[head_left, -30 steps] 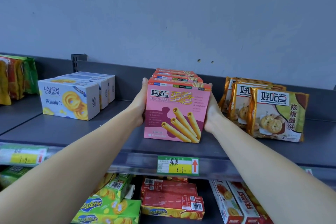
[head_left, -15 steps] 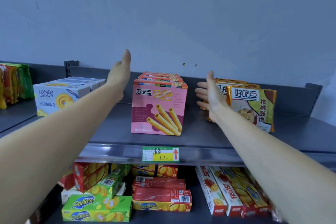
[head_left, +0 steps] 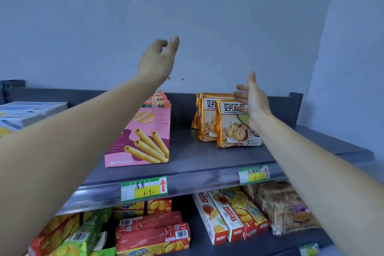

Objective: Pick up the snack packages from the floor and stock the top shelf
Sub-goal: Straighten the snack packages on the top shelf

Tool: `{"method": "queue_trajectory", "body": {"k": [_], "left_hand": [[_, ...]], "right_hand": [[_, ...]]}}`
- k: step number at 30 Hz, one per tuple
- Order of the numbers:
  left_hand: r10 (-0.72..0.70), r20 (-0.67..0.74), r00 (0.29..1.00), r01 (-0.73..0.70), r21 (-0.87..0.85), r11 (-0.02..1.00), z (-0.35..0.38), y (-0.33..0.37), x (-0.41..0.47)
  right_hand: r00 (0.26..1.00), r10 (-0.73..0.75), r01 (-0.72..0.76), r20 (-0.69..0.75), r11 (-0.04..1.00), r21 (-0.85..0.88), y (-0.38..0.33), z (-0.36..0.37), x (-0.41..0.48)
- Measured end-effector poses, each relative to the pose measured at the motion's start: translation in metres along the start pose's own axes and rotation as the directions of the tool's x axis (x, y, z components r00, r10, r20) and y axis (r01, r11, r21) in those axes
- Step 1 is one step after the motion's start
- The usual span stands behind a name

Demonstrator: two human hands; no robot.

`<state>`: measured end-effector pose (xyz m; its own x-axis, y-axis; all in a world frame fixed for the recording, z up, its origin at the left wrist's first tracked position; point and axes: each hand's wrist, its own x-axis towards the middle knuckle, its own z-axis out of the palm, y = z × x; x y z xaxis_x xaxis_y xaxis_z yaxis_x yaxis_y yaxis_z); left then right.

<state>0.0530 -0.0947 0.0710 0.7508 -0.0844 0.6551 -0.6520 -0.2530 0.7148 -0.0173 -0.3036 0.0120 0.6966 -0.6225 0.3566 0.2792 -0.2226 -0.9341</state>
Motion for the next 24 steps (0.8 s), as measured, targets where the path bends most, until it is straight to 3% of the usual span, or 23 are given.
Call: {"method": "queue_trajectory", "body": {"k": [6, 13, 18, 22, 24], "left_hand": [[0.079, 0.169, 0.983, -0.094, 0.086, 0.992, 0.076, 0.015, -0.010], [-0.062, 0.236, 0.970, 0.013, 0.207, 0.978, 0.169, -0.014, -0.021], [-0.251, 0.081, 0.965, 0.232, 0.195, 0.953, 0.194, -0.058, -0.031], [-0.559, 0.118, 0.821, 0.559, 0.039, 0.829, 0.199, -0.080, -0.036], [-0.624, 0.195, 0.757, 0.640, -0.026, 0.768, 0.204, -0.082, -0.037]], "right_hand": [[0.998, 0.032, -0.032, -0.052, 0.999, 0.000, 0.024, -0.046, 0.031], [0.992, 0.120, -0.117, 0.036, 0.990, -0.084, 0.068, -0.102, 0.080], [0.952, 0.250, -0.234, 0.175, 0.967, -0.103, 0.103, -0.117, 0.106], [0.891, 0.320, -0.326, 0.323, 0.945, -0.039, 0.117, -0.106, 0.109], [0.861, 0.347, -0.376, 0.373, 0.926, 0.007, 0.122, -0.098, 0.111]]}}
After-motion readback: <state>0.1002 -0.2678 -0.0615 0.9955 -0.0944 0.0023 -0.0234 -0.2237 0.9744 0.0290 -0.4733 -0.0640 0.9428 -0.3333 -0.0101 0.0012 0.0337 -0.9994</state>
